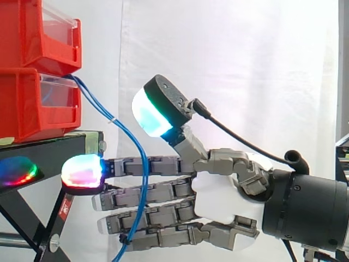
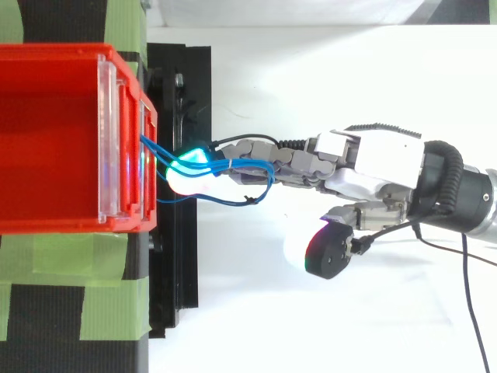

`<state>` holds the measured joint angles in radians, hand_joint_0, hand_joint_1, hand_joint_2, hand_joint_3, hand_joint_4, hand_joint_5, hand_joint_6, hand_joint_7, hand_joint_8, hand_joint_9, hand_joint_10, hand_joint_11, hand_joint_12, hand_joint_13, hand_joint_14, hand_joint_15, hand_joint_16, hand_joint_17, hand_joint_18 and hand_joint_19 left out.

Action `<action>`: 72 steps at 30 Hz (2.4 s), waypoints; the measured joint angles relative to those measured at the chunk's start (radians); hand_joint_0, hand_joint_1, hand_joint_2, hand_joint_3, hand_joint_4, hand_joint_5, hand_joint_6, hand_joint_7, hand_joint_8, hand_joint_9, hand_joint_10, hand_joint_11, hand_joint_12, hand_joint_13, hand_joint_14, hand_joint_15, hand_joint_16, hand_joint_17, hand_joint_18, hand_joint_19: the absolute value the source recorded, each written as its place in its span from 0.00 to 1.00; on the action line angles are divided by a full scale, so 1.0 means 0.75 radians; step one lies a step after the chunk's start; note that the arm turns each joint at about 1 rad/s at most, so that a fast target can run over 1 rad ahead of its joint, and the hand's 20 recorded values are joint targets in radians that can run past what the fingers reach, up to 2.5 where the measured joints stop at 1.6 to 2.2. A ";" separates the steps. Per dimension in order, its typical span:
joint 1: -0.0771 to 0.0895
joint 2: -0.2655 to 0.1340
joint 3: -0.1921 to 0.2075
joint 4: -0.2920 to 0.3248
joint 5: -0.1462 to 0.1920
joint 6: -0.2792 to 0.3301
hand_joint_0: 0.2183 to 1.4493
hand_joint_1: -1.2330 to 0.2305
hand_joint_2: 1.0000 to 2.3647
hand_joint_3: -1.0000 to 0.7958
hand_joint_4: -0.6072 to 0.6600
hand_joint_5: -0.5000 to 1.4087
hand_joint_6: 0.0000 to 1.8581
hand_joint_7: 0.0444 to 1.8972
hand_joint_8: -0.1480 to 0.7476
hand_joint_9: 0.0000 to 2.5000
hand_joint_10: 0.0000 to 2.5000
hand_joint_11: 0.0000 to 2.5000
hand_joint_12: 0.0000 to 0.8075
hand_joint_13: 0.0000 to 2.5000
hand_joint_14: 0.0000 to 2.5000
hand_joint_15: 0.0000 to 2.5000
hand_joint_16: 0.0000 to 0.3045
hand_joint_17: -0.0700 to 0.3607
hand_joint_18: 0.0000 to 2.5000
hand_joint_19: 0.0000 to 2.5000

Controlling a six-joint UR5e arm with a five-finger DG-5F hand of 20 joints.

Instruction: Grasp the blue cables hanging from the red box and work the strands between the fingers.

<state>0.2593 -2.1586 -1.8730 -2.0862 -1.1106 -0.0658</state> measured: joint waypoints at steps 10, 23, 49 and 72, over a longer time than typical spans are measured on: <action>0.000 0.000 0.001 0.000 0.000 0.000 0.31 0.49 0.00 0.00 0.62 0.08 0.00 0.33 0.56 0.09 0.00 0.07 0.58 0.04 0.00 0.11 0.28 0.60 0.02 0.10; 0.000 0.000 0.001 0.000 0.000 0.000 0.33 0.47 0.00 0.00 0.65 0.11 0.00 0.32 0.62 0.19 0.00 0.15 0.62 0.18 0.00 0.17 0.25 0.56 0.16 0.08; 0.000 0.000 0.001 -0.006 -0.002 0.001 0.35 0.47 0.00 0.00 0.67 0.14 0.00 0.33 0.68 0.27 0.01 0.22 0.62 0.30 0.01 0.23 0.23 0.52 0.27 0.15; 0.000 0.000 0.002 -0.006 -0.002 0.000 0.36 0.48 0.00 0.00 0.69 0.16 0.00 0.33 0.68 0.36 0.01 0.38 0.62 0.44 0.01 0.41 0.22 0.51 0.37 0.25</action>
<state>0.2593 -2.1587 -1.8717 -2.0906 -1.1122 -0.0659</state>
